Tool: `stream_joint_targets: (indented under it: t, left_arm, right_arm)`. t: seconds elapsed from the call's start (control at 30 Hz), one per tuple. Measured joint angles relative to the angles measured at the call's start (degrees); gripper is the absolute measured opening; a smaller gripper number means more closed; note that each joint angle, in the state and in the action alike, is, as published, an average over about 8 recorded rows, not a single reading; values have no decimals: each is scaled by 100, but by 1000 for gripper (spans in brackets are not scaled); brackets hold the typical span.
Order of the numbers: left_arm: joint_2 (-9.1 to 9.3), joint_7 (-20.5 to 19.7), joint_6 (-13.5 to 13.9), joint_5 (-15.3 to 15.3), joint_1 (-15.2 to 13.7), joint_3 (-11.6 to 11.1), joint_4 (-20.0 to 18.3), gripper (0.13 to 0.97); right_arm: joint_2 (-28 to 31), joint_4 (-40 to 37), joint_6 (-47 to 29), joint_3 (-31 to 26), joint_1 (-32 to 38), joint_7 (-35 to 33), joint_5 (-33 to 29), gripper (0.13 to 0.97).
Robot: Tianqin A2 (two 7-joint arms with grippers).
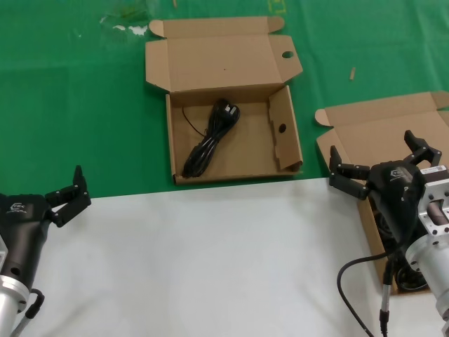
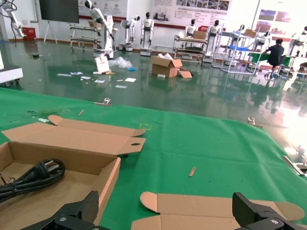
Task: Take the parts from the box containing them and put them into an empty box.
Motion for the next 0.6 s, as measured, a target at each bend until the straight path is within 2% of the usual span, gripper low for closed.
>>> stream_joint_targets:
  t: [0.6]
  left_arm:
    - [0, 0, 0, 0, 0, 0, 0, 966]
  right_arm:
    - [0, 0, 0, 0, 0, 0, 0, 966]
